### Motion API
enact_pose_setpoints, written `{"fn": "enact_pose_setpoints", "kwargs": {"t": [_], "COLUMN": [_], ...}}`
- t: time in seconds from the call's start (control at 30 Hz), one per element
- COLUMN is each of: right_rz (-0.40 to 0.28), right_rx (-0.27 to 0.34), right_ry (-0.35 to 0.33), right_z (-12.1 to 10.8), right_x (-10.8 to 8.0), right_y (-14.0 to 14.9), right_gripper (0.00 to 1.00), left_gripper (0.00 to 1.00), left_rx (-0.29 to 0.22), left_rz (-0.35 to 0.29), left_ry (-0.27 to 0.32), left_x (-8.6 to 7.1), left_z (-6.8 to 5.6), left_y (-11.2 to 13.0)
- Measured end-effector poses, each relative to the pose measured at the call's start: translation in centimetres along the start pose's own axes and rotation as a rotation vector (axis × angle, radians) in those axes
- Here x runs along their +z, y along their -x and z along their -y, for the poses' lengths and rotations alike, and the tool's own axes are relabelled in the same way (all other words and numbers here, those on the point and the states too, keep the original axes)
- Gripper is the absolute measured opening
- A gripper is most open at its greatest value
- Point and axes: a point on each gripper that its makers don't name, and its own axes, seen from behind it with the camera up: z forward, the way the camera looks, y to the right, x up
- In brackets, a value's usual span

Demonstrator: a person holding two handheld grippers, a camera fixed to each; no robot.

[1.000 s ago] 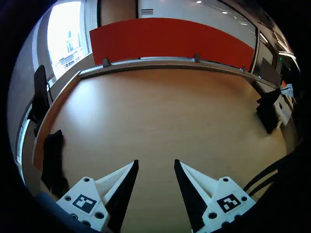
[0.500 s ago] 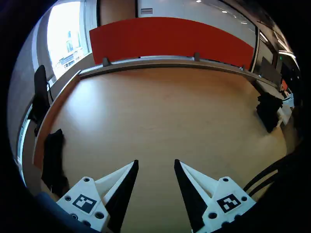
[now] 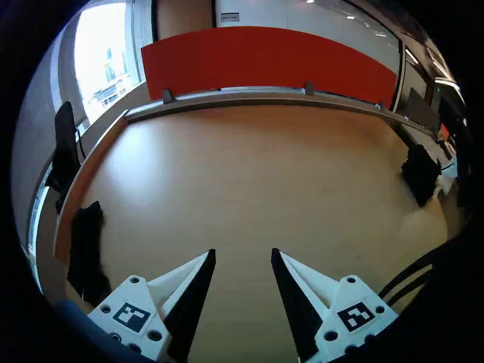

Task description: Fold towel

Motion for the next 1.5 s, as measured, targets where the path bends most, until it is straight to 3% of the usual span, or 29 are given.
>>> {"fn": "enact_pose_setpoints", "kwargs": {"t": [0.4,0.97,1.3,1.43,1.5], "right_rz": [0.043,0.045,0.035,0.031,0.026], "right_rx": [0.045,0.07,0.092,0.088,0.09], "right_ry": [-0.006,0.018,0.068,0.071,0.07], "right_z": [0.3,0.2,-0.3,-0.1,0.1], "right_x": [1.6,2.3,1.9,1.7,1.6], "right_y": [2.5,2.9,3.3,3.5,3.5], "right_gripper": [0.06,0.06,0.64,0.79,0.96], "left_gripper": [0.67,0.67,0.67,0.67,0.67], "left_rx": [0.008,0.011,0.01,0.013,0.015], "left_rz": [0.003,0.012,0.013,0.012,0.012], "left_ry": [0.0,-0.002,0.005,0.008,0.009], "left_x": [0.1,0.2,0.4,0.5,0.5], "left_z": [-0.3,-0.4,-0.7,-0.8,-0.8], "left_y": [-0.3,0.0,0.1,0.1,0.1]}}
